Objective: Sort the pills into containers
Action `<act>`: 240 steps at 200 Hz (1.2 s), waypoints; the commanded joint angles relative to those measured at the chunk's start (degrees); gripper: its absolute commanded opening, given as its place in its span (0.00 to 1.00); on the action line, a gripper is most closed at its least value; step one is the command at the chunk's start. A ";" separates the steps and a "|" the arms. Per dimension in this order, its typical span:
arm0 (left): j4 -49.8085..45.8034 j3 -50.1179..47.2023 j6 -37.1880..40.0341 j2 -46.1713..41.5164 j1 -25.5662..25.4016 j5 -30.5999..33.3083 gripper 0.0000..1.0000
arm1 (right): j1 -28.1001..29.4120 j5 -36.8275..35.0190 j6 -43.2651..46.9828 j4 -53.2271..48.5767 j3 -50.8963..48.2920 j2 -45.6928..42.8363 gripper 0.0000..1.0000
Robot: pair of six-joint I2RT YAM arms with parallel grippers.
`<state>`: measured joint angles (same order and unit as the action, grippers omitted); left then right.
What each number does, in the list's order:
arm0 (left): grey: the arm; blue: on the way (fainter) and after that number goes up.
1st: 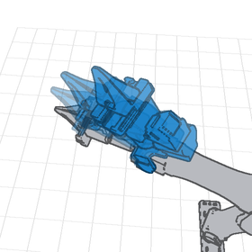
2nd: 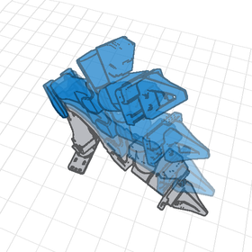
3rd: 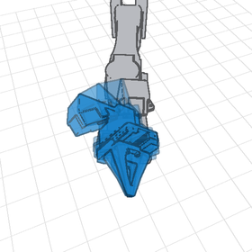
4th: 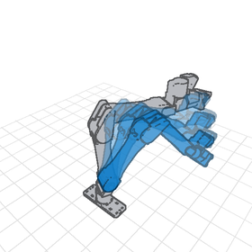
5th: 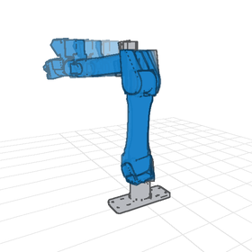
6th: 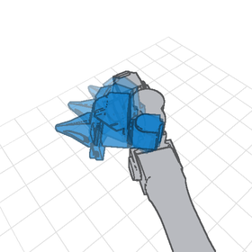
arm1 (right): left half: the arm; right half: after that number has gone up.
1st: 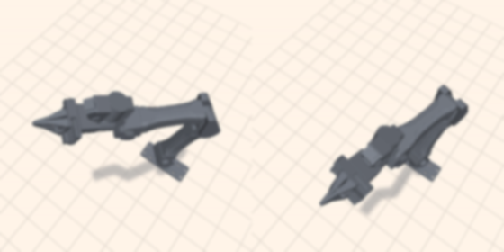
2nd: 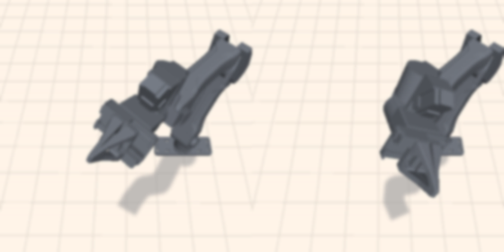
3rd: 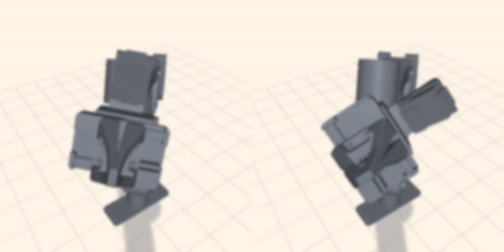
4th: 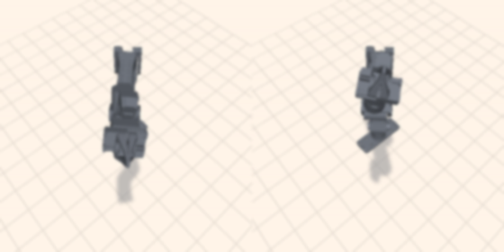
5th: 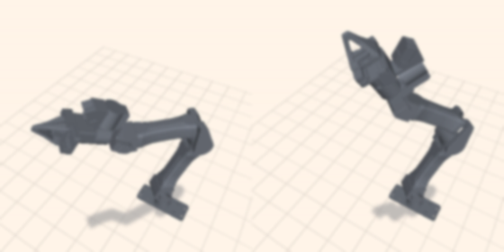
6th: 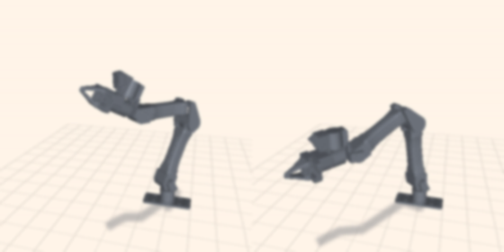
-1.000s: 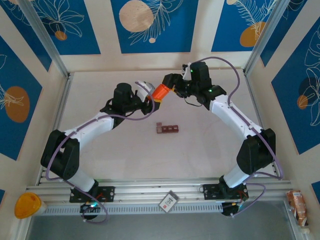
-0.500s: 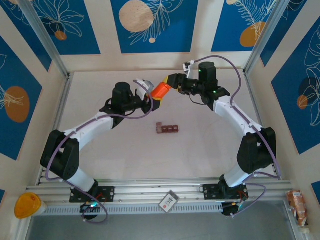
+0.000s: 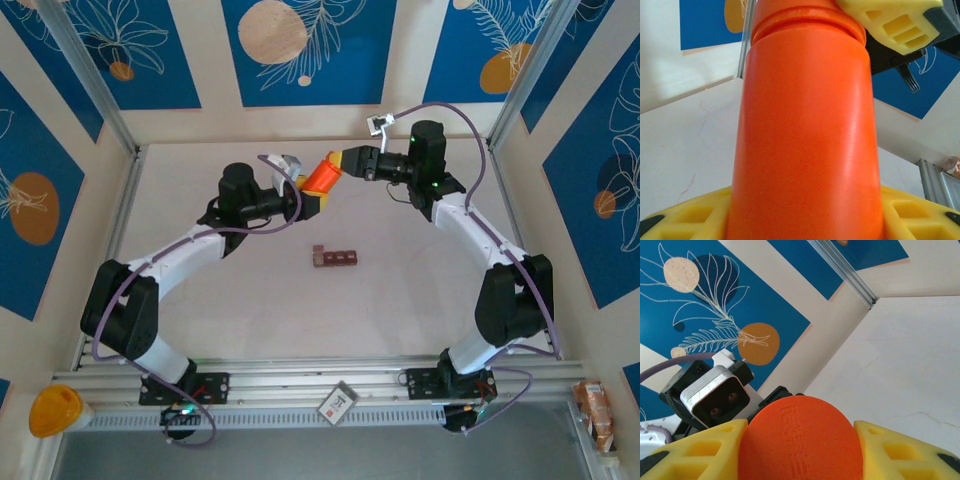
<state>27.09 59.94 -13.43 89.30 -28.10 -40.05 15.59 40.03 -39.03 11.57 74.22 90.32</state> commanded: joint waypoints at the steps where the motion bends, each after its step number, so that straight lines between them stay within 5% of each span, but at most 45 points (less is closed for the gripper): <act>1: 1.44 -0.27 0.48 -2.00 0.06 -4.68 0.00 | -0.99 -0.81 3.33 -1.13 1.43 -1.62 0.55; 23: 0.46 -0.10 1.88 -2.02 0.07 -2.82 0.00 | -0.64 -4.06 2.08 -3.47 1.67 -2.63 0.80; 53: -3.05 0.53 6.00 -2.03 0.06 1.16 0.00 | -0.72 -12.10 -3.32 -5.86 0.52 -4.59 0.92; 118: -9.06 0.66 15.55 -2.30 -0.09 10.54 0.00 | 3.00 -28.37 -13.28 -26.23 6.51 -3.12 0.93; 240: -10.55 1.34 17.65 -1.40 -1.03 11.45 0.00 | 7.68 -27.67 -14.94 -27.57 10.49 2.63 0.82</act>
<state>16.01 59.92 2.76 89.30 -28.56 -28.80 22.68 12.16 -53.63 -15.18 82.17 92.27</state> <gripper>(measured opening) 0.526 0.848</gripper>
